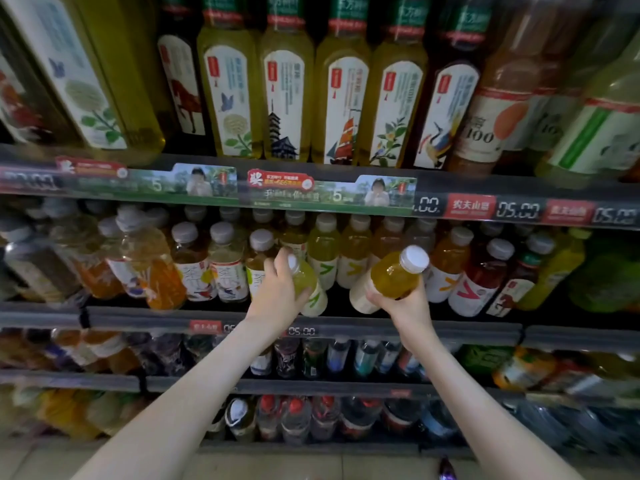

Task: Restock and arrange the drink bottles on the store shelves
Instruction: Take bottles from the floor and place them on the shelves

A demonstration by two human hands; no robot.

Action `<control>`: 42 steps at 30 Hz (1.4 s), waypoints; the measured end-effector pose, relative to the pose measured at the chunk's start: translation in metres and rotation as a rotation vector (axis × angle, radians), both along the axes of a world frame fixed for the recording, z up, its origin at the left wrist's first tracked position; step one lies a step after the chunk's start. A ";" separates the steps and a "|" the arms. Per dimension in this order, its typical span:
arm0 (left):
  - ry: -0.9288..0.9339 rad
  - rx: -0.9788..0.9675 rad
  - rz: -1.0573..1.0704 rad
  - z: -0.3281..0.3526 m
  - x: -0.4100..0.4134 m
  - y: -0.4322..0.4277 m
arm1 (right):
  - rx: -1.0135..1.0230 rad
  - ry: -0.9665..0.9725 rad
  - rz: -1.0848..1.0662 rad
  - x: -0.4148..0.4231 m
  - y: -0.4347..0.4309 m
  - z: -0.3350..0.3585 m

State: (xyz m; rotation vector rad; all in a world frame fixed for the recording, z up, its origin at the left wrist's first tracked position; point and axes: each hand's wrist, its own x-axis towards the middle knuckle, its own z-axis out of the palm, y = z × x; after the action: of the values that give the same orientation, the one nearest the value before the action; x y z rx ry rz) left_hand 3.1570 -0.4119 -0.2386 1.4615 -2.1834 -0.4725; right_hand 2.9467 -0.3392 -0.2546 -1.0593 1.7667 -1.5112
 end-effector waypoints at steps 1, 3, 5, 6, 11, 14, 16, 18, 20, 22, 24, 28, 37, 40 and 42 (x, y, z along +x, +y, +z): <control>0.000 0.016 0.028 -0.001 0.003 0.002 | 0.005 0.000 0.003 0.000 -0.004 -0.003; 0.000 0.040 0.050 0.000 0.006 0.004 | 0.040 0.005 0.023 0.002 -0.016 -0.009; -0.025 0.036 0.040 0.004 0.003 0.003 | 0.102 0.032 0.054 0.009 -0.028 -0.012; -0.035 0.035 0.040 0.006 -0.001 0.003 | 0.128 0.064 0.073 0.013 -0.035 -0.012; -0.119 0.049 0.002 0.008 -0.030 -0.005 | 0.086 0.208 0.146 0.027 -0.053 -0.003; -0.175 0.063 -0.044 0.011 -0.050 -0.012 | 0.086 0.198 0.166 0.024 -0.056 -0.003; -0.227 0.052 -0.034 0.014 -0.060 -0.016 | 0.103 0.201 0.186 0.021 -0.054 -0.006; -0.268 0.030 -0.043 0.013 -0.062 -0.019 | 0.132 0.231 0.182 0.021 -0.048 -0.008; -0.283 0.026 -0.085 0.011 -0.053 -0.020 | 0.117 0.248 0.103 0.026 -0.041 -0.011; -0.262 0.015 -0.121 0.009 -0.036 -0.019 | 0.090 0.283 -0.013 0.040 -0.032 -0.011; -0.212 -0.023 -0.169 0.006 -0.014 -0.016 | 0.087 0.394 -0.123 0.062 -0.022 -0.009; -0.165 -0.190 -0.230 0.003 0.037 -0.014 | 0.017 0.594 -0.075 0.114 -0.021 -0.009; -0.312 -0.541 -0.158 0.005 0.150 -0.047 | 0.090 0.895 0.195 0.193 -0.077 0.001; -0.377 -0.596 -0.119 0.008 0.174 -0.056 | 0.213 0.995 0.173 0.200 -0.098 0.009; -0.396 -0.590 -0.081 0.007 0.185 -0.061 | 0.277 0.986 0.188 0.199 -0.108 0.010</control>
State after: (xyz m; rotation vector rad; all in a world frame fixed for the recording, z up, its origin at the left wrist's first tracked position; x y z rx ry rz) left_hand 3.3422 -0.4725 -0.2318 1.2025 -2.3919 0.4505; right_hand 3.1461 -0.4472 -0.2450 -1.9337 2.2944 -0.5832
